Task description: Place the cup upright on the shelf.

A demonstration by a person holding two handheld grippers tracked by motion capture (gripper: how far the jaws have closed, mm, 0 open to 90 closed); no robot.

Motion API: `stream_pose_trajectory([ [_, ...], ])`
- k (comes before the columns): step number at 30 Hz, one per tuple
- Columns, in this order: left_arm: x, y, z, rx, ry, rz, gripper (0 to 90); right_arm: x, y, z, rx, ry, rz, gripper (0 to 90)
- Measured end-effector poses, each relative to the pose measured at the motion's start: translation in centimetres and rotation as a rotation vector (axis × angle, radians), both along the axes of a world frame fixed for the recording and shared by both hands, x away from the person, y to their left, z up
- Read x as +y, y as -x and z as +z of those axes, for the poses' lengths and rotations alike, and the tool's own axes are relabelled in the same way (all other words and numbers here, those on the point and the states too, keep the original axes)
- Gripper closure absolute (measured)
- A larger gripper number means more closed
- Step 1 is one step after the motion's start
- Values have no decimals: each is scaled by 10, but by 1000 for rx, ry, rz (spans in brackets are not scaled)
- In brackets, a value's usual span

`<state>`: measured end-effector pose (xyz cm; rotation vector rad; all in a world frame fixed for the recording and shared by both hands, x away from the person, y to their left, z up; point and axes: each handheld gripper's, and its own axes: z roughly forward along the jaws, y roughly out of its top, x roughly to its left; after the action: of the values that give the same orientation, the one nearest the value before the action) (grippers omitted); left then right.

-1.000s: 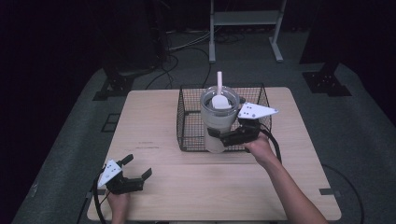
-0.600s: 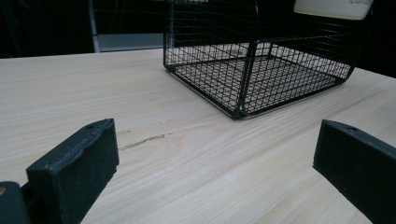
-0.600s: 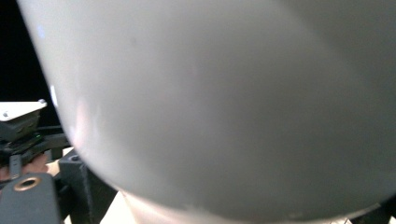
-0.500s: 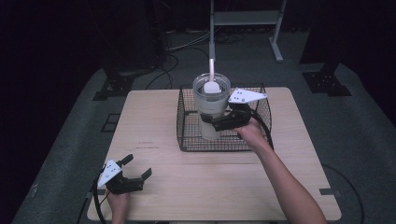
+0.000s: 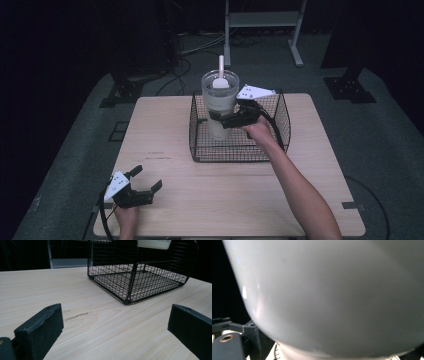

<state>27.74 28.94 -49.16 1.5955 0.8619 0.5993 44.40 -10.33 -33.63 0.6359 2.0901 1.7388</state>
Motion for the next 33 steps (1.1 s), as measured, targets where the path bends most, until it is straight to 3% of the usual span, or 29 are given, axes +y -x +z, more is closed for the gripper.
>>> stream_pose_trajectory([
  [17, 1, 0, 0, -2, 1, -2, 0, 15, -37, -15, -5, 29, 18, 86],
  [27, 1, 0, 0, 0, -4, -6, 0, 20, -49, -33, 33, 52, 22, 86],
  [33, 2, 1, 0, -5, 14, -3, 0, 21, -58, -46, 61, 69, 19, 85],
])
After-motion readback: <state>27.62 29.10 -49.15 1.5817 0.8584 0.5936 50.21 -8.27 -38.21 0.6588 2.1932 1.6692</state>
